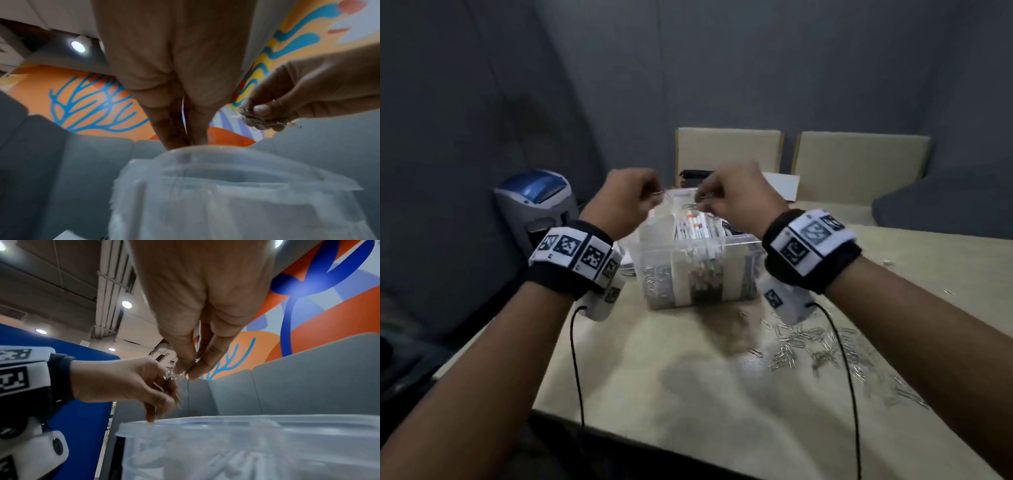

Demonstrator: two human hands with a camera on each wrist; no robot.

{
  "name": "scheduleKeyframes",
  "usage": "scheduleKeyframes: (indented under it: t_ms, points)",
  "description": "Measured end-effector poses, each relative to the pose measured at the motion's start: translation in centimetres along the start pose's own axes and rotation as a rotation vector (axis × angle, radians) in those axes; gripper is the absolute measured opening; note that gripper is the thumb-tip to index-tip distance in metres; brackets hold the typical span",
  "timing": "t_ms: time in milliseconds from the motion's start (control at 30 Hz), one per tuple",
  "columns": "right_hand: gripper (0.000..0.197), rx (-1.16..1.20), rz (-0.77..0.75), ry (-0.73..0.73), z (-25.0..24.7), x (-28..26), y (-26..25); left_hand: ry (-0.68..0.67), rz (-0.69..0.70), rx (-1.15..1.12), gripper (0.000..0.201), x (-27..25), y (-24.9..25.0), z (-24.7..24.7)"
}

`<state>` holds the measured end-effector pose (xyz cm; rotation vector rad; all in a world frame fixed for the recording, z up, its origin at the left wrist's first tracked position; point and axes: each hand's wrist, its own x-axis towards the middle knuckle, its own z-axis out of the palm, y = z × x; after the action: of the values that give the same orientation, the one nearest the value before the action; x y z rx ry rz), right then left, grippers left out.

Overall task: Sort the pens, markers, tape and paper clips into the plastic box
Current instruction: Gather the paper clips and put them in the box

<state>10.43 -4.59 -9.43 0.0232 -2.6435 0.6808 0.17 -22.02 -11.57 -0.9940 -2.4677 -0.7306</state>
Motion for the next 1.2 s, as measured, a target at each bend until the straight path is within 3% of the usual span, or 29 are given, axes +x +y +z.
scheduleKeyframes:
  t_ms: [167, 400, 467, 567, 667, 800, 900, 1000, 1200]
  points:
    - [0.013, -0.052, -0.011, -0.047, 4.8, 4.2, -2.9, -0.283, -0.13, 0.008, 0.004, -0.4, -2.5, 0.0]
    - [0.023, -0.05, 0.07, -0.106, 7.8, 5.1, -2.2, -0.143, -0.234, -0.168, 0.026, -0.2, -2.9, -1.2]
    - [0.022, 0.023, 0.061, -0.048, 6.4, 3.7, -1.5, -0.122, -0.179, -0.169, 0.024, -0.6, -1.9, -1.2]
    - [0.021, 0.075, 0.01, 0.035, 2.5, -0.4, 0.7, -0.074, 0.027, -0.163, 0.02, -1.7, 1.3, -0.7]
    - [0.016, 0.028, 0.005, 0.068, -1.4, -6.2, 5.3, -0.06, 0.263, -0.247, 0.015, -3.2, 5.2, 0.8]
    - [0.014, -0.177, 0.288, -0.067, -4.9, -13.2, 15.8, -0.269, 0.392, -0.338, 0.017, -3.7, 8.2, 6.0]
    - [0.028, -0.314, 0.574, -0.213, -6.9, -17.3, 23.9, -0.543, 0.377, -0.263, 0.023, -3.6, 9.8, 11.6]
    - [0.042, -0.417, 0.735, -0.278, -7.8, -20.3, 30.0, -0.783, 0.335, -0.099, 0.049, -3.9, 10.9, 17.1]
    - [0.063, -0.38, 0.728, -0.34, -6.1, -19.9, 34.5, -0.854, 0.233, 0.019, 0.072, -4.4, 12.6, 21.8]
